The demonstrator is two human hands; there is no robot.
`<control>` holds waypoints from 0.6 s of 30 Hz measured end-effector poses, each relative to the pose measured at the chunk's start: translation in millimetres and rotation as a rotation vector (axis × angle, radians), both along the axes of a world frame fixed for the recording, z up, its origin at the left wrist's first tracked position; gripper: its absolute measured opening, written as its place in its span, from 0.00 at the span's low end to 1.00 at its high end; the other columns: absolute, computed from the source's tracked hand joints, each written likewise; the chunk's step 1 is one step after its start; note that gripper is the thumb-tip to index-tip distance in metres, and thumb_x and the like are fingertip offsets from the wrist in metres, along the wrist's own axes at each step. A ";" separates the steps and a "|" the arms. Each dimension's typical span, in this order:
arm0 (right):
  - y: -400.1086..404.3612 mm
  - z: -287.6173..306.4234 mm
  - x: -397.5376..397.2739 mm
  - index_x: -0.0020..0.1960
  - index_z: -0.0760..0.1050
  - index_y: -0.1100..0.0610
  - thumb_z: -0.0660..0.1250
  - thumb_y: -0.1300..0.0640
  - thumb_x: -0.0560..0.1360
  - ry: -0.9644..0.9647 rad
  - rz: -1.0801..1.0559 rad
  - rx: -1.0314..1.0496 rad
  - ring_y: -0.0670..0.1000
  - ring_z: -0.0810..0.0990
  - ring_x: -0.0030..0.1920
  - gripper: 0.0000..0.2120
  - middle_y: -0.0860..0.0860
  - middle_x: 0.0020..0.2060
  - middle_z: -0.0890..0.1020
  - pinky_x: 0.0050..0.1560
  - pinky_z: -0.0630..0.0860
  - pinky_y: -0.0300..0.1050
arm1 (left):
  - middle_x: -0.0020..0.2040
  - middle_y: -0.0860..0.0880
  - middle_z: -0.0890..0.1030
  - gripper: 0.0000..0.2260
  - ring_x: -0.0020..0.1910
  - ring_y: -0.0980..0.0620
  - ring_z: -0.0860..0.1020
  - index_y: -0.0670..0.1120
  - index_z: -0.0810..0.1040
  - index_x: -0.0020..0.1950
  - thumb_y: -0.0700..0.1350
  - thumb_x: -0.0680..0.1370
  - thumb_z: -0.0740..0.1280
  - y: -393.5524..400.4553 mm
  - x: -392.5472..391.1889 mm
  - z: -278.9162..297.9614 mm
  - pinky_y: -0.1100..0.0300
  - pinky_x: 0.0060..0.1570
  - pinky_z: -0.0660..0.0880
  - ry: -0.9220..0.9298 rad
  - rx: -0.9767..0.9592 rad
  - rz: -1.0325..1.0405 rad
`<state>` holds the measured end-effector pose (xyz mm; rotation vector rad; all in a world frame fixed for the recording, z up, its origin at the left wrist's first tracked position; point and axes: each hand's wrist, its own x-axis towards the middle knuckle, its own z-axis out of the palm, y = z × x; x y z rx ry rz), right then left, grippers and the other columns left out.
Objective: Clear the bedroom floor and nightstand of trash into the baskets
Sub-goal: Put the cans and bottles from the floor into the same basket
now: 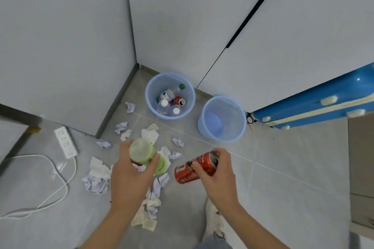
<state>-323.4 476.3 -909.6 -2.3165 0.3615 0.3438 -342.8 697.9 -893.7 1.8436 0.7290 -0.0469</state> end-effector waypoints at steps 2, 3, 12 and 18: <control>2.2 -1.9 31.3 0.61 0.65 0.42 0.76 0.42 0.71 -0.047 -0.027 0.044 0.43 0.80 0.51 0.26 0.43 0.56 0.73 0.51 0.80 0.43 | 0.49 0.57 0.81 0.24 0.48 0.56 0.81 0.59 0.69 0.59 0.51 0.72 0.79 3.5 31.7 4.7 0.55 0.47 0.76 -0.039 0.024 0.036; 6.2 -8.1 50.7 0.62 0.65 0.43 0.77 0.44 0.72 -0.074 -0.029 0.068 0.43 0.79 0.52 0.26 0.45 0.57 0.72 0.50 0.78 0.37 | 0.49 0.56 0.81 0.23 0.47 0.55 0.80 0.59 0.68 0.58 0.50 0.72 0.78 5.3 48.7 2.4 0.56 0.45 0.76 -0.055 0.044 0.052; 36.3 -129.5 234.9 0.63 0.67 0.55 0.76 0.56 0.72 -0.153 0.058 0.066 0.60 0.78 0.52 0.25 0.55 0.61 0.69 0.50 0.77 0.52 | 0.52 0.47 0.79 0.23 0.48 0.43 0.80 0.51 0.66 0.57 0.46 0.71 0.76 -7.5 204.6 -112.6 0.48 0.44 0.78 -0.088 0.213 0.138; 23.2 -198.0 301.9 0.62 0.67 0.54 0.76 0.53 0.73 -0.108 0.224 0.002 0.62 0.80 0.53 0.25 0.55 0.61 0.69 0.54 0.76 0.50 | 0.54 0.48 0.77 0.24 0.53 0.42 0.78 0.48 0.67 0.59 0.45 0.71 0.77 -28.2 244.0 -196.2 0.45 0.51 0.77 0.003 0.235 0.076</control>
